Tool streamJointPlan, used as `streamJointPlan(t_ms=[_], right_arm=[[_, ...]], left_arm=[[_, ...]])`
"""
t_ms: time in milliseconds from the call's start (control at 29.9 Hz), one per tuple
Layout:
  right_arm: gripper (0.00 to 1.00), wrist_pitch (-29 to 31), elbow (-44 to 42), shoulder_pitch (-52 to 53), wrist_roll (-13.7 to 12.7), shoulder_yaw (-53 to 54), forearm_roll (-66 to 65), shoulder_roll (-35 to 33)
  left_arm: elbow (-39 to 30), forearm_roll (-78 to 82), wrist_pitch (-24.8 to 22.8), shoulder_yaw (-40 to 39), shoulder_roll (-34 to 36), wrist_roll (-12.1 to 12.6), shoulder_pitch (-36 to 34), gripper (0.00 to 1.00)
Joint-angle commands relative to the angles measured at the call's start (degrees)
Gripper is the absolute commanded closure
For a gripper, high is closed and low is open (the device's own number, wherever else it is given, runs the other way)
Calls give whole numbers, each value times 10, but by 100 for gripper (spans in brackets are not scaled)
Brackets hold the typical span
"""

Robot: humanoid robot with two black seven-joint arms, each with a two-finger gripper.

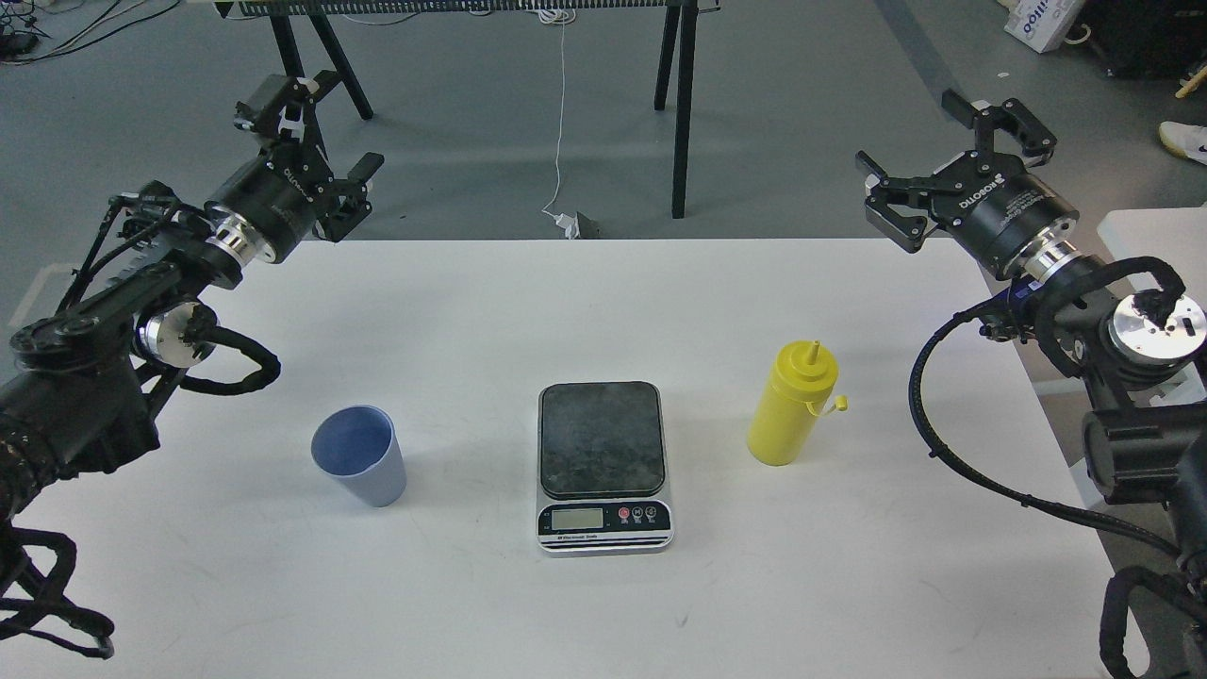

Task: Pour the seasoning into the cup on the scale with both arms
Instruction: 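Raise the left arm and swing the left gripper toward the blue cup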

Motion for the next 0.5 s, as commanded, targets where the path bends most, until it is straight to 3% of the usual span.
streamJointPlan(t_ms=[0,234,469], right_arm=[[1,0,-1,-7,0,2,0,-8],[1,0,-1,-14,0,5,0,-9],[1,0,-3,-21,0,6,0,-2]], left_arm=[[-1,0,0,-4,0,0,4,0],[6,-6,0,-26,0,0,-10,0],[68,-34,0,-71,-6,0,-10,0]])
